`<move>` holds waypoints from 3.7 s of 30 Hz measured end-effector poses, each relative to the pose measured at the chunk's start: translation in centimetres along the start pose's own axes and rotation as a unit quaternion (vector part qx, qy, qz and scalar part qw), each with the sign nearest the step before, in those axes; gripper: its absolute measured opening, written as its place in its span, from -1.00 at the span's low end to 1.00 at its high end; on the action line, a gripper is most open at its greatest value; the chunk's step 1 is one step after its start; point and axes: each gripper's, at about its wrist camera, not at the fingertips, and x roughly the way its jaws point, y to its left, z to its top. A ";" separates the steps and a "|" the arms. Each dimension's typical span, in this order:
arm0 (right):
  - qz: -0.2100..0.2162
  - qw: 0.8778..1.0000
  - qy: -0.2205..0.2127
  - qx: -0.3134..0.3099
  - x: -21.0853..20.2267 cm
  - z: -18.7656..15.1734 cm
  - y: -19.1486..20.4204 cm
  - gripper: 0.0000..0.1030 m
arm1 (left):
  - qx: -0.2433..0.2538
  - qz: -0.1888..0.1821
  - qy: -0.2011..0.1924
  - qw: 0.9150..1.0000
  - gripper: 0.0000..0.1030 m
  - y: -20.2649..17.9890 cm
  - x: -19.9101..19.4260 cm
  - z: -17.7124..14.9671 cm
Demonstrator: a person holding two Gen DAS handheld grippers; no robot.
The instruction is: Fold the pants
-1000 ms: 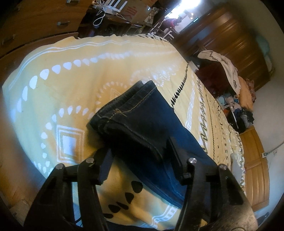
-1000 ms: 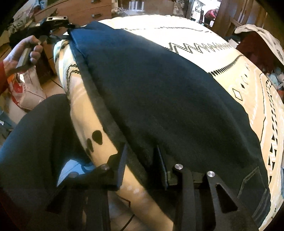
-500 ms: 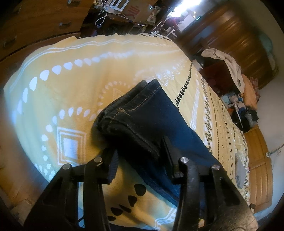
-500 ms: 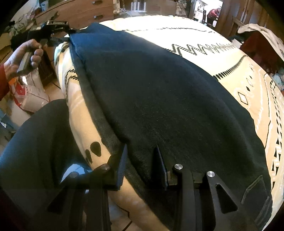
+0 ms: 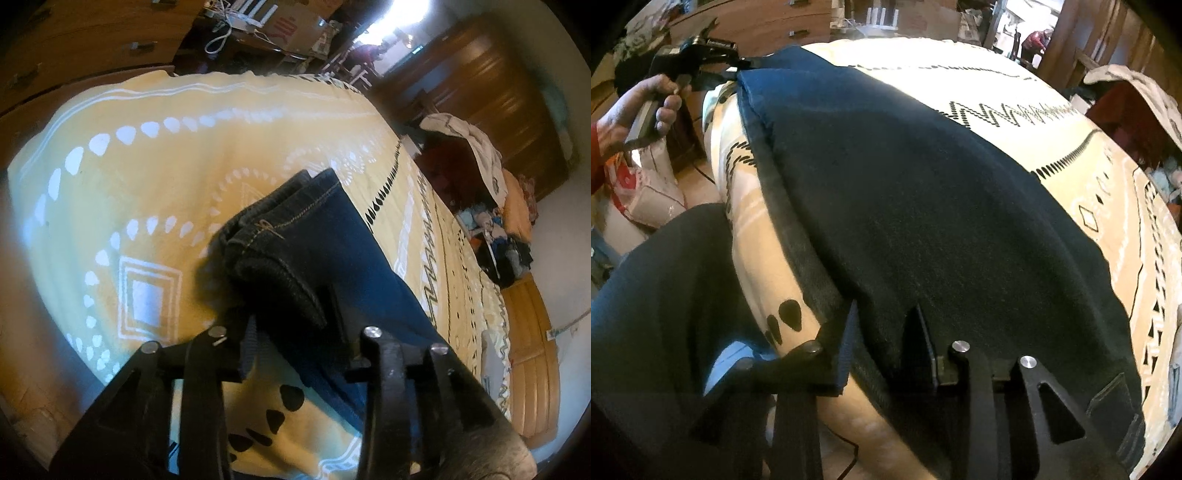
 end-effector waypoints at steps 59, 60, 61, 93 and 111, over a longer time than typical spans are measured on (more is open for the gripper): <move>0.075 0.994 0.029 0.068 0.4 1.0 -1.6 -0.77 | -0.027 -0.058 0.026 0.998 -0.66 3.1 0.2 3.8; 0.076 0.994 0.027 0.070 0.3 1.1 -1.7 -0.80 | -0.021 -0.044 0.034 0.998 -0.68 2.7 0.6 4.0; 0.078 0.994 0.026 0.073 0.1 1.1 -1.8 -0.83 | -0.013 -0.030 0.049 0.998 -0.71 1.8 1.4 4.5; 0.105 0.989 0.018 0.102 -1.7 0.8 -2.6 -0.85 | -0.044 -0.125 0.025 0.991 -0.76 6.9 0.3 5.2; 0.111 0.988 0.043 0.094 -1.4 -0.7 -2.6 -0.97 | -0.073 -0.134 0.039 0.988 -0.71 8.8 2.1 4.8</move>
